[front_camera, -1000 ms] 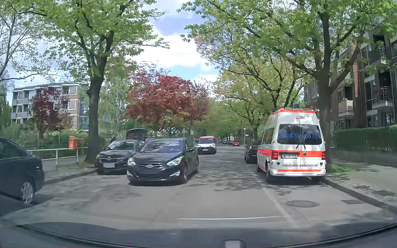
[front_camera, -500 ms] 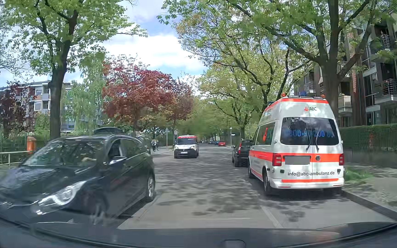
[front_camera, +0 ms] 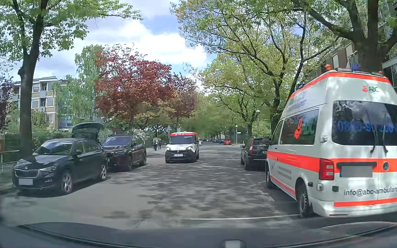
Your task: Follow the waypoints while adhering to traffic rules and regulations
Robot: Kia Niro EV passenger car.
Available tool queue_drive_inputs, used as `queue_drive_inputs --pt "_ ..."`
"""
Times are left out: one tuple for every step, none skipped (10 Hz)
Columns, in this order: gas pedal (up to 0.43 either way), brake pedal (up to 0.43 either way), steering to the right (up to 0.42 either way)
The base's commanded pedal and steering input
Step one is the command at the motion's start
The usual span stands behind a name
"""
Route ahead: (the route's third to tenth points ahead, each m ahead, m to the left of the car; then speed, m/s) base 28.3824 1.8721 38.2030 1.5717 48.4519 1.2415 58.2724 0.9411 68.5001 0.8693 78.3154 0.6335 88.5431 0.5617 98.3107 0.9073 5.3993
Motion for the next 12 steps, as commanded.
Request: queue_drive_inputs --pt "0.087 0.018 -0.002" --pt "0.047 0.018 0.021" --pt "0.047 0.018 0.031" --pt "0.000 0.018 0.033" --pt "0.000 0.018 0.032" --pt "0.000 0.018 0.032" --pt "0.000 0.018 0.026" --pt "0.000 0.018 0.019" --pt "0.000 0.018 0.016" --pt "0.000 0.018 0.011" --pt "0.000 0.018 0.009" --pt "0.000 0.018 0.004"
